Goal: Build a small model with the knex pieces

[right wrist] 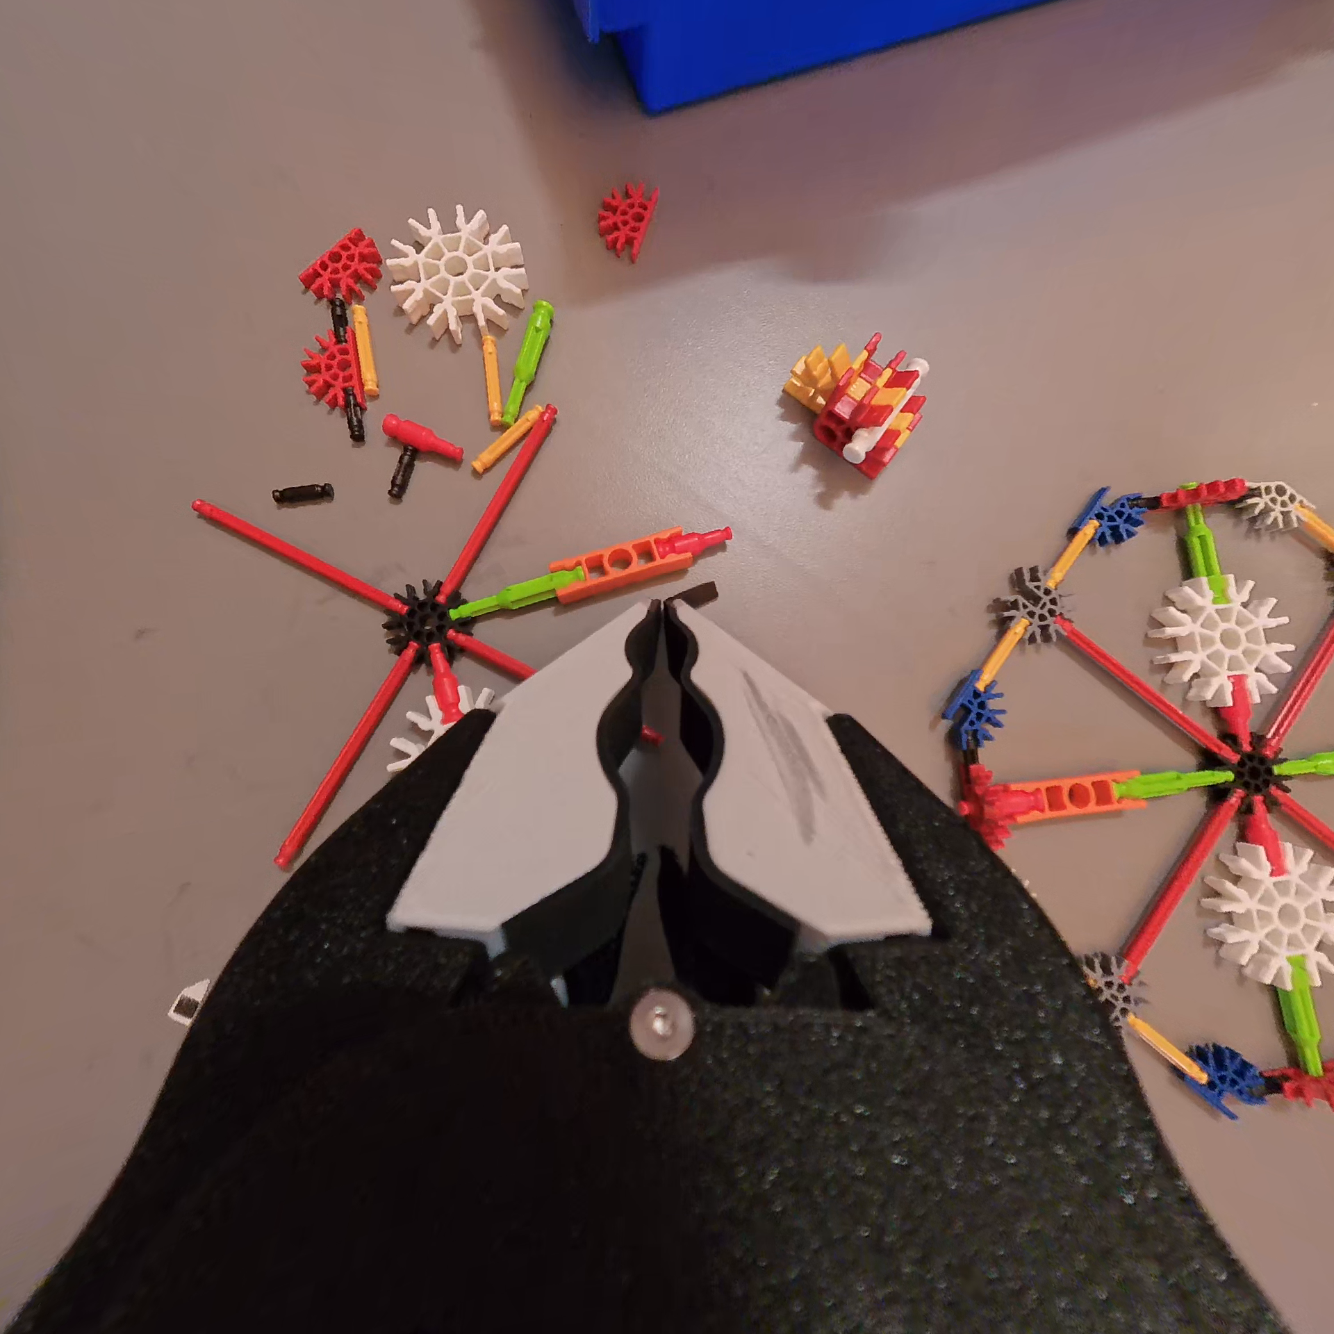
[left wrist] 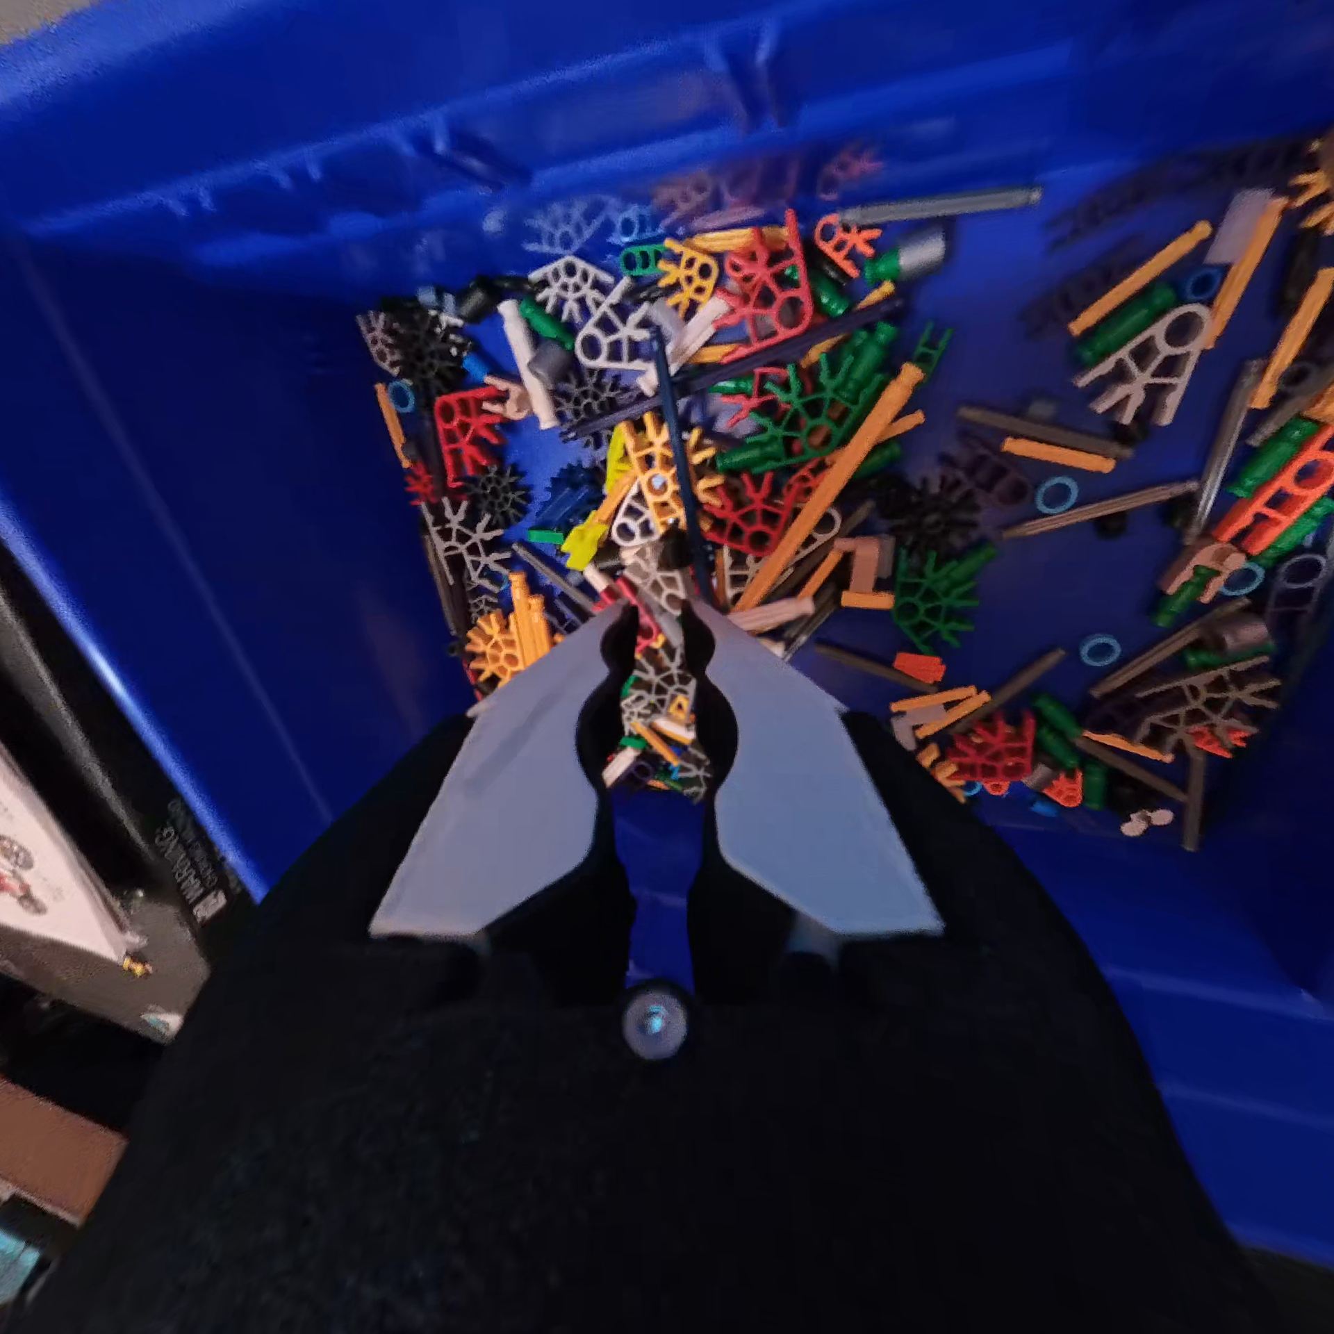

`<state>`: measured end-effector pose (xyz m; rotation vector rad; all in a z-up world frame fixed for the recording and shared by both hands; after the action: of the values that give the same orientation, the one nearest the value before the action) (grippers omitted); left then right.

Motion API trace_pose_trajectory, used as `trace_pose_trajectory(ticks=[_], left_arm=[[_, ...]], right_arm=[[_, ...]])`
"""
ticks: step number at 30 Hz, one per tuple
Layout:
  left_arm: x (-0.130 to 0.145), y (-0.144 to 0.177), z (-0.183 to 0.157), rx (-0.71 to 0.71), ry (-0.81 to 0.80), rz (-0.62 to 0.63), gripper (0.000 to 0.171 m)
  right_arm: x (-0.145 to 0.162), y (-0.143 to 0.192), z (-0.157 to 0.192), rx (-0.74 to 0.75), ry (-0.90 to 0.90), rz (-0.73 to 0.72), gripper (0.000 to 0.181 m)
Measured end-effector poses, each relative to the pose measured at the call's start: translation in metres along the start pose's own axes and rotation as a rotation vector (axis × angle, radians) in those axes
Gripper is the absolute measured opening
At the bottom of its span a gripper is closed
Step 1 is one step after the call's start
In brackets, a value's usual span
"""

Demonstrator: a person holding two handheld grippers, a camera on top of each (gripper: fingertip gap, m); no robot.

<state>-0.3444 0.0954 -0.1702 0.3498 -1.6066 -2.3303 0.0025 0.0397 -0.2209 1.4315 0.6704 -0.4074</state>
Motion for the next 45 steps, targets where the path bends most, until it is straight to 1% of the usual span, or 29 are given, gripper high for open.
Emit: trace_pose_trajectory(ticks=[2,3,6,8,9,11,13,14,15,18,22,26,29,32,34,37,40,42,44,45], left_arm=[[0.007,0.001,0.002,0.004,-0.001,0.047,0.014],[0.012,0.001,0.0,0.031,-0.001,0.072,0.014],[0.025,0.0,-0.017,0.186,-0.005,0.165,0.016],[0.032,-0.004,-0.017,0.146,-0.028,0.236,0.015],[0.034,-0.006,-0.017,0.147,-0.019,0.249,0.016],[0.035,-0.006,-0.015,0.142,0.01,0.254,0.026],[0.04,-0.008,-0.008,0.104,0.015,0.298,0.03],[0.04,-0.009,-0.003,0.063,0.014,0.306,0.039],[0.039,-0.01,0.001,0.04,0.026,0.302,0.048],[0.033,-0.012,0.01,0.015,0.039,0.257,0.05],[0.024,-0.014,0.021,0.03,0.089,0.157,0.062],[0.01,-0.015,0.029,0.054,0.108,0.031,0.062],[0.0,-0.02,0.034,0.089,0.129,-0.017,0.064],[-0.008,-0.029,0.033,0.156,0.121,-0.037,0.07],[-0.007,-0.037,0.032,0.202,0.135,0.0,0.076],[-0.006,-0.041,0.035,0.255,0.176,0.005,0.084],[-0.006,-0.041,0.028,0.348,0.206,0.004,0.092],[-0.006,-0.038,0.02,0.394,0.195,0.012,0.089],[-0.004,-0.034,0.008,0.455,0.154,0.037,0.082],[-0.004,-0.03,0.003,0.481,0.135,0.038,0.062]], right_arm=[[0.0,0.0,0.0,0.002,0.0,-0.002,0.0],[0.0,0.001,0.0,0.002,0.0,-0.002,0.001],[0.0,0.001,0.0,0.003,0.002,0.001,0.001],[0.0,0.0,0.0,0.002,0.003,0.002,0.001],[0.0,0.0,0.0,0.002,0.003,0.002,0.001],[0.0,0.0,0.0,0.002,0.003,0.003,0.001],[0.0,0.0,0.0,0.001,0.003,0.004,0.001],[0.0,0.0,0.0,0.001,0.003,0.004,0.001],[0.0,0.0,0.0,0.0,0.003,0.004,0.001],[0.0,0.0,0.0,0.001,0.002,0.004,0.001],[0.0,0.0,0.0,0.001,0.003,0.003,0.001],[0.0,0.0,0.001,-0.002,0.005,0.006,0.001],[0.0,0.0,0.001,-0.004,0.003,0.005,0.001],[0.0,-0.001,0.001,-0.006,0.005,0.006,0.001],[0.0,-0.001,0.001,-0.007,0.006,0.007,0.001],[0.0,0.0,0.002,-0.007,0.008,0.007,0.001],[0.0,0.0,0.002,-0.007,0.009,0.007,0.001],[0.0,0.001,0.002,-0.009,0.01,0.008,0.001],[0.002,0.001,0.002,-0.011,0.008,0.01,0.001],[0.003,0.002,0.002,-0.011,0.006,0.009,0.001]])
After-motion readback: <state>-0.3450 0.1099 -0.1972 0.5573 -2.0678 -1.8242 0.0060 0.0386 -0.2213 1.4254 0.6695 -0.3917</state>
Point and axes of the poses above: each gripper's, where its closed fingertips meet, y back along the fingers, x out of its underside, z = x × y across the jaws, the point moved 8 cm from there along y, back along the fingers, and after that the axes turned 5 degrees about -x, right-handed, at the moved point
